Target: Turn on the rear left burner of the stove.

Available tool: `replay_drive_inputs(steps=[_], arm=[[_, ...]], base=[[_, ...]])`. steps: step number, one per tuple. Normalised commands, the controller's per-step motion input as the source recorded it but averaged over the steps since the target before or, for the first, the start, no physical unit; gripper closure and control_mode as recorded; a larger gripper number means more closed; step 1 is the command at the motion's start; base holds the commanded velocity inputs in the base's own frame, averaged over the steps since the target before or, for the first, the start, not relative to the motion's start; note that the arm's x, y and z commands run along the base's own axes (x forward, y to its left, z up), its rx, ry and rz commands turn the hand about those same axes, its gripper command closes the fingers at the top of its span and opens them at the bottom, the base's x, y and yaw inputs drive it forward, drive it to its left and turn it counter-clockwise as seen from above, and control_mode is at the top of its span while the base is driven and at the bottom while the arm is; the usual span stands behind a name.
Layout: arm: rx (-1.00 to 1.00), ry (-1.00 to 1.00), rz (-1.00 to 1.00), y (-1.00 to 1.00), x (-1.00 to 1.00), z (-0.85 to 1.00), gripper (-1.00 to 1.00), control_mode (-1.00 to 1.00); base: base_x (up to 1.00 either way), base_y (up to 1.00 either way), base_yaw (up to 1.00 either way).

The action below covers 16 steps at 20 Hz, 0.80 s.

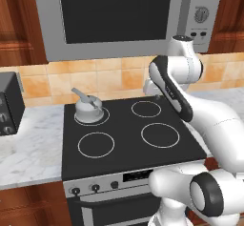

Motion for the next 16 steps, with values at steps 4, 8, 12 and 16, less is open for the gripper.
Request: replay_drive_inputs(steps=[4, 8, 12, 16], arm=[[-0.02, -0.03, 0.02, 0.45, -0.19, -0.23, -1.0, -1.0], [-0.13, -0.21, 0.0, 1.0, -0.58, -0.53, -1.0, -1.0], [-0.2, -0.31, 0.0, 1.0, -0.74, -0.69, -1.0, -1.0], [-0.26, -0.21, 0.0, 1.0, -0.63, -0.7, -1.0, -1.0]], base=[[0.0, 0.0, 0.0], [0.0, 0.0, 0.0], [0.0, 0.0, 0.0], [0.0, 0.0, 0.0]])
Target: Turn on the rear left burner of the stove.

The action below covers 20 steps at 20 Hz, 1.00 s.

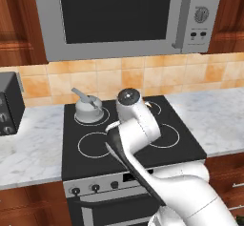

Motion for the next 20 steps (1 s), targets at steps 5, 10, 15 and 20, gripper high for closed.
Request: replay_drive_inputs(steps=[5, 10, 15, 20], arm=[[-0.22, -0.07, 0.0, 1.0, -0.25, -0.6, -1.0, -1.0], [-0.07, -0.01, 0.0, 0.25, -0.01, -0.16, -1.0, -1.0], [0.01, -0.41, 0.0, 0.52, -0.24, -0.69, -1.0, -1.0], [0.19, -0.55, -0.03, 0.18, -0.23, -0.84, -1.0, -1.0]], base=[[0.0, 0.0, 0.0], [0.0, 0.0, 0.0], [0.0, 0.0, 0.0], [0.0, 0.0, 0.0]])
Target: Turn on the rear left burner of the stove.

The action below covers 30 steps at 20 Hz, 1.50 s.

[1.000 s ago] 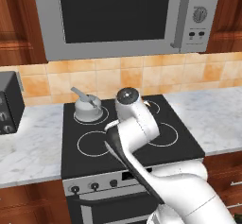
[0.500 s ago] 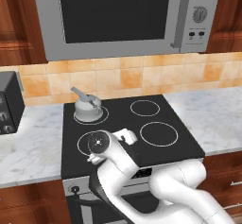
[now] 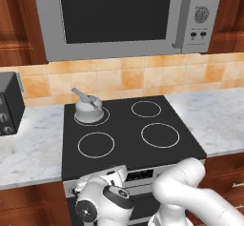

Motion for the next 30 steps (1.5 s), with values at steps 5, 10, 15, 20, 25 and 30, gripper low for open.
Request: replay_drive_inputs(steps=[5, 10, 15, 20, 25, 30], arm=[[0.12, -0.33, -0.02, 0.33, -0.19, -0.74, -1.0, -1.0], [-0.01, 0.0, 0.0, 0.13, 0.0, -0.07, -1.0, -1.0], [0.0, -0.01, 0.0, 0.24, 0.0, -0.39, -1.0, -1.0], [0.0, 0.0, 0.0, 0.43, 0.0, -0.37, -1.0, -1.0], [0.0, 0.0, -0.01, 0.35, 0.01, -0.29, -1.0, -1.0], [0.0, 0.0, -0.01, 0.03, 0.06, -0.25, -1.0, -1.0]], base=[[0.0, 0.0, 0.0], [0.0, 0.0, 0.0], [0.0, 0.0, 0.0], [0.0, 0.0, 0.0], [0.0, 0.0, 0.0], [0.0, 0.0, 0.0]])
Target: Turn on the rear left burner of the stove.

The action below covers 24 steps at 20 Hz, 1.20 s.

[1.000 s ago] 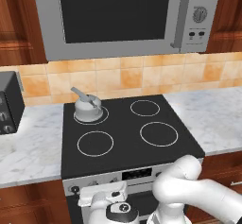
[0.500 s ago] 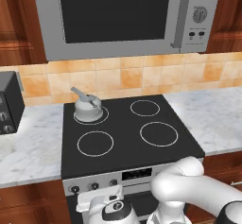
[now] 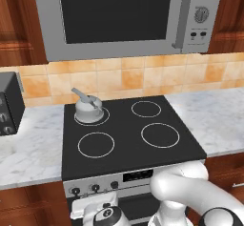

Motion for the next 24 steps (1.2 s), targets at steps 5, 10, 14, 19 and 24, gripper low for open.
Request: replay_drive_inputs(steps=[5, 10, 14, 19, 24], arm=[[0.01, 0.0, 0.0, 0.0, 0.27, -0.19, -1.0, -1.0], [0.0, 0.0, 0.0, 0.0, 0.38, -0.26, -1.0, -1.0], [0.0, 0.0, 0.0, 0.0, 0.24, -0.41, -1.0, -1.0], [0.0, 0.0, 0.0, 0.03, 0.21, -0.35, -1.0, -1.0], [0.0, 0.0, 0.0, 0.08, 0.15, -0.11, -1.0, -1.0]], base=[[0.0, 0.0, 0.0], [0.0, 0.0, 0.0], [0.0, 0.0, 0.0], [0.0, 0.0, 0.0], [0.0, 0.0, 0.0]])
